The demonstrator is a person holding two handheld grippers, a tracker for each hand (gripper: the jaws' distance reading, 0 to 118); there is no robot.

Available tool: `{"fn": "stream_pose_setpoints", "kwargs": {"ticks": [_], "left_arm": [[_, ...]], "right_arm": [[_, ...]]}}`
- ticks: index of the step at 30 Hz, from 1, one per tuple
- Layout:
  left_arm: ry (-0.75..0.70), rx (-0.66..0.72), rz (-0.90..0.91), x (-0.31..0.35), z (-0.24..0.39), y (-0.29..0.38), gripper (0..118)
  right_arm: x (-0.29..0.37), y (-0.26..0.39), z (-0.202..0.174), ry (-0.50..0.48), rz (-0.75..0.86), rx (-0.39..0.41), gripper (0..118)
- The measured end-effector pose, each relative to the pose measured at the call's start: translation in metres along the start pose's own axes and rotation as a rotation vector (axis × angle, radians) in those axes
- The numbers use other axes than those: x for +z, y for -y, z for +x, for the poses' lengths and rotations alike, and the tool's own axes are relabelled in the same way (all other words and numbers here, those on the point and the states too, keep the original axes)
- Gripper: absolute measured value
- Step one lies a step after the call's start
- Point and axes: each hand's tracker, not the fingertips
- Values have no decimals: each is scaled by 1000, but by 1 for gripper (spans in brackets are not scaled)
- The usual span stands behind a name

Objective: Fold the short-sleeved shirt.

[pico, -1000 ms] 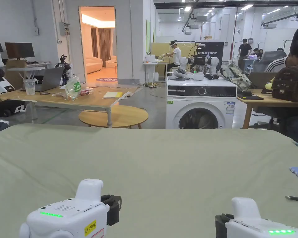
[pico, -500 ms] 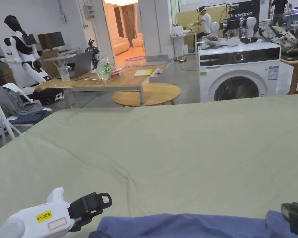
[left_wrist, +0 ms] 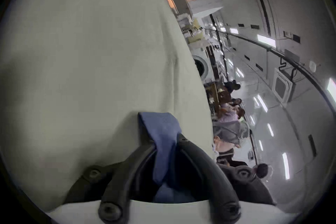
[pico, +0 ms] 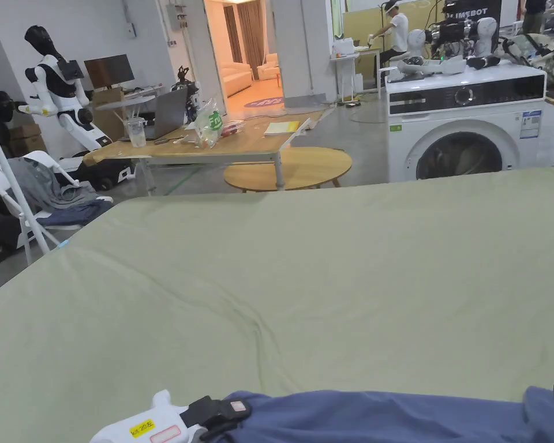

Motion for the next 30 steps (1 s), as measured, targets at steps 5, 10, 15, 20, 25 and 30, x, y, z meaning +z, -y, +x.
{"fn": "stream_pose_setpoints", "kwargs": {"ticks": [5, 10, 15, 20, 25, 30], "left_arm": [[62, -88, 83, 42, 33, -24, 5], [-51, -304, 219, 105, 92, -53, 5], [-237, -680, 188, 79, 166, -5, 5], [-239, -731, -77, -44, 176, 68, 5], [-191, -722, -266, -121, 175, 122, 5], [51, -625, -210, -105, 186, 106, 56]], "right_arm": [[8, -1, 15, 31, -4, 5, 0], [11, -4, 26, 25, 5, -26, 0], [5, -11, 24, -3, 9, -52, 0], [8, -8, 16, -52, 18, -29, 0], [24, -1, 29, -10, 29, -9, 0], [30, 6, 62, 18, 6, -76, 0]]}}
